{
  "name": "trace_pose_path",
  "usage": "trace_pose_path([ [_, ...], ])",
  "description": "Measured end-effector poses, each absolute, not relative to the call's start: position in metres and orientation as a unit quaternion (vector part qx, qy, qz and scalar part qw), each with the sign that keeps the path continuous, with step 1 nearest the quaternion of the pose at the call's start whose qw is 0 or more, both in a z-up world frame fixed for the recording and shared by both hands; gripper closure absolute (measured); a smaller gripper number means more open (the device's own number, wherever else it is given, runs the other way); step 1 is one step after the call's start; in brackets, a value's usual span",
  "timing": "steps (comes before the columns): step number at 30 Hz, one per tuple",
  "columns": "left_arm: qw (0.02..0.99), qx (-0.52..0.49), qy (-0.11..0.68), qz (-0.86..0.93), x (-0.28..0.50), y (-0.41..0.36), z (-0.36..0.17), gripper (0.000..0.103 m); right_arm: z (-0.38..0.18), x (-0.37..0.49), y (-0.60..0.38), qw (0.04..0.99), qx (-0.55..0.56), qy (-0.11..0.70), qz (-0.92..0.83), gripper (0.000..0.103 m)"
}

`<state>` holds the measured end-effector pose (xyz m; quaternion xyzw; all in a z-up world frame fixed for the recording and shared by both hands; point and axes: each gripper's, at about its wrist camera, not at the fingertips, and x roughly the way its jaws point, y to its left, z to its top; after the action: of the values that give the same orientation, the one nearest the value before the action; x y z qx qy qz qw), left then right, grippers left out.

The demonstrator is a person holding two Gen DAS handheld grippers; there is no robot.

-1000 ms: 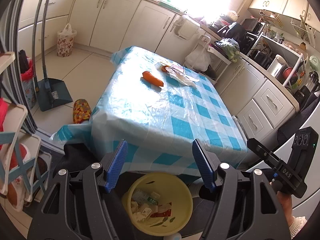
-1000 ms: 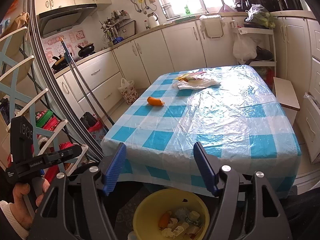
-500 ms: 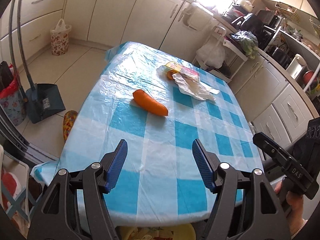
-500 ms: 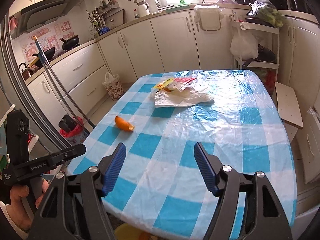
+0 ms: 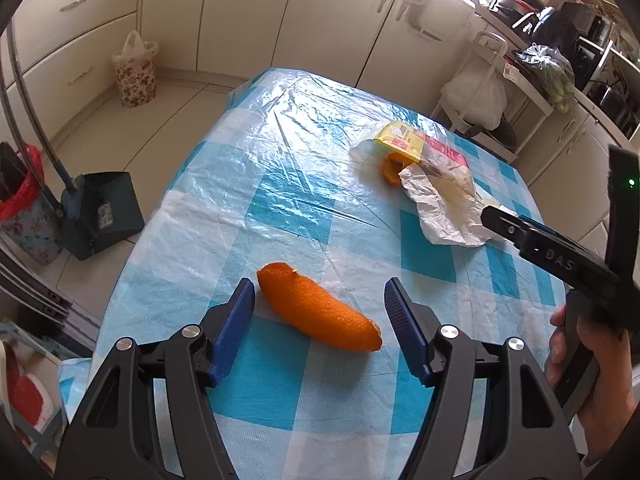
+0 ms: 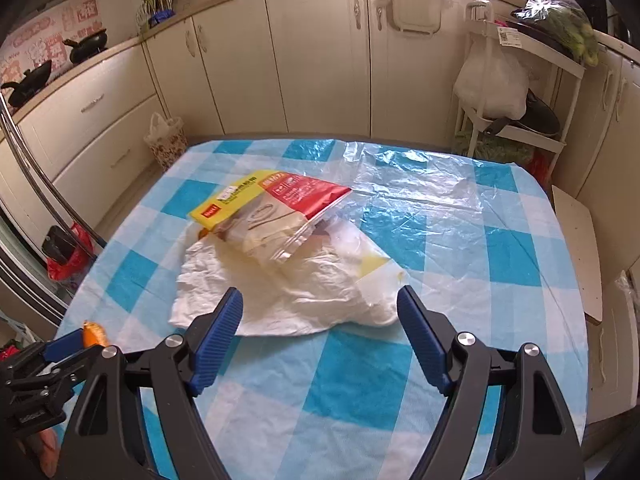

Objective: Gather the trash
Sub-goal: 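Grasp the orange peel with the left tool while the right tool grasps the white tissue, then carry the tissue over the bin and open the right tool while the left tool holds the peel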

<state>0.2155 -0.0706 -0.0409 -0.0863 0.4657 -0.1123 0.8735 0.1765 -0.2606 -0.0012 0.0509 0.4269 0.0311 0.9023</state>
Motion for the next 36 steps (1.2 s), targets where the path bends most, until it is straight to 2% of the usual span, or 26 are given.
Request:
trace_pose_path([
  [1,0.875,-0.077,0.465,-0.116,0.216,-0.074,-0.041,0.042,-0.007,0.183,-0.261,0.898,0.046,0.436,0.032,0.027],
  [2,0.875,-0.066,0.463,-0.123,0.216,-0.079,-0.042,0.055,-0.012,0.189,-0.262,0.894,0.043,0.445,0.035,0.027],
  [3,0.875,-0.057,0.463,-0.128,0.217,-0.081,-0.043,0.062,-0.017,0.192,-0.263,0.89,0.042,0.453,0.038,0.039],
  [4,0.875,-0.052,0.462,-0.134,0.217,-0.082,-0.044,0.076,-0.022,0.193,-0.263,0.885,0.043,0.462,0.045,0.051],
  [5,0.874,-0.051,0.463,-0.141,0.216,-0.083,-0.045,0.084,-0.023,0.19,-0.263,0.887,0.035,0.459,0.043,0.062],
  [6,0.872,-0.056,0.462,-0.15,0.214,-0.082,-0.045,0.085,-0.023,0.186,-0.261,0.887,0.03,0.458,0.052,0.081],
  [8,0.867,-0.071,0.464,-0.166,0.21,-0.079,-0.045,0.088,-0.019,0.174,-0.26,0.885,0.033,0.46,0.065,0.096],
  [25,0.871,-0.13,0.429,-0.202,0.091,-0.018,-0.003,0.089,0.034,0.015,-0.254,0.894,0.109,0.418,0.116,0.096],
  [36,0.872,-0.136,0.423,-0.205,0.019,0.011,0.008,0.089,0.042,-0.081,-0.221,0.9,0.12,0.388,0.159,0.096],
])
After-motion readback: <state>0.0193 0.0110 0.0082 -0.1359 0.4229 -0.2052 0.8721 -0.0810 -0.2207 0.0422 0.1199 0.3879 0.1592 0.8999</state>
